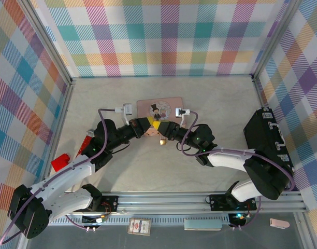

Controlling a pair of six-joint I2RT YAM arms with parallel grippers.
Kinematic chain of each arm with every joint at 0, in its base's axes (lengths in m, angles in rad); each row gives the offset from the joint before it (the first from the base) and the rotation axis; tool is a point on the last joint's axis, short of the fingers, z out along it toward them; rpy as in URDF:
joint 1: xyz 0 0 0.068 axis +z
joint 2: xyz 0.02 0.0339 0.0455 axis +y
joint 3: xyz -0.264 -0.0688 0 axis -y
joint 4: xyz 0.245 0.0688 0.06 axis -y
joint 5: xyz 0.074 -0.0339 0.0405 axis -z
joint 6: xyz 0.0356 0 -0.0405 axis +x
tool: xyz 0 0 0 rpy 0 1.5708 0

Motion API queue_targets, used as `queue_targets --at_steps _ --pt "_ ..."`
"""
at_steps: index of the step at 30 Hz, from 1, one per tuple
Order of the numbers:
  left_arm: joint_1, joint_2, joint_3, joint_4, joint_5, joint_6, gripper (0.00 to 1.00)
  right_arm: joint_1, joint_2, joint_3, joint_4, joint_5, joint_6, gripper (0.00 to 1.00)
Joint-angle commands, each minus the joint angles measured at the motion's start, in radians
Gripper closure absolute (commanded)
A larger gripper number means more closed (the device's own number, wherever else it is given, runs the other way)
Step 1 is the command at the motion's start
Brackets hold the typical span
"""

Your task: Unlock the padlock with the key

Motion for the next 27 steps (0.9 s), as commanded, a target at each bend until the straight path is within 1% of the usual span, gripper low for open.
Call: queue_targets --at_steps 1,7,9,12,13,15,16,18,19,20,22,24,27 --pt "-0.010 0.005 -0.003 0.057 0.017 -0.011 1.00 0.005 0.000 0.034 0.057 -0.022 0.007 0.83" --pt "-0.012 0.010 -0.003 0.052 0.015 -0.005 1.00 0.006 -0.016 0.027 0.039 -0.014 0.003 0.94" --pt "-0.012 0.014 0.002 0.037 0.013 0.002 1.00 0.005 -0.032 0.020 0.017 -0.005 -0.004 0.96" --pt "-0.012 0.016 0.015 -0.012 -0.001 0.025 1.00 0.005 -0.076 0.000 -0.083 0.034 -0.026 1.00" --pt "-0.012 0.016 0.027 -0.051 -0.012 0.036 0.98 0.005 -0.100 -0.010 -0.128 0.053 -0.037 1.00" --pt "-0.012 0.021 0.058 -0.145 -0.036 0.058 0.89 0.002 -0.148 -0.020 -0.229 0.084 -0.056 1.00" --pt "-0.012 0.021 0.069 -0.182 -0.048 0.069 0.78 -0.001 -0.179 -0.018 -0.306 0.094 -0.069 1.00" --pt "-0.009 0.012 0.080 -0.237 -0.074 0.083 0.61 -0.007 -0.237 -0.001 -0.473 0.105 -0.109 1.00" --pt "-0.007 0.002 0.083 -0.263 -0.087 0.088 0.53 -0.007 -0.267 0.013 -0.567 0.115 -0.136 1.00" --pt "-0.006 -0.008 0.083 -0.283 -0.096 0.093 0.49 -0.007 -0.294 0.021 -0.647 0.122 -0.159 1.00" --pt "0.003 -0.029 0.085 -0.350 -0.122 0.112 0.44 -0.010 -0.350 0.033 -0.770 0.133 -0.210 1.00" --pt "0.010 -0.047 0.088 -0.415 -0.136 0.139 0.44 -0.013 -0.386 0.068 -0.911 0.140 -0.261 1.00" --pt "0.008 -0.050 0.106 -0.542 -0.170 0.185 0.45 -0.017 -0.396 0.145 -1.128 0.133 -0.344 1.00"
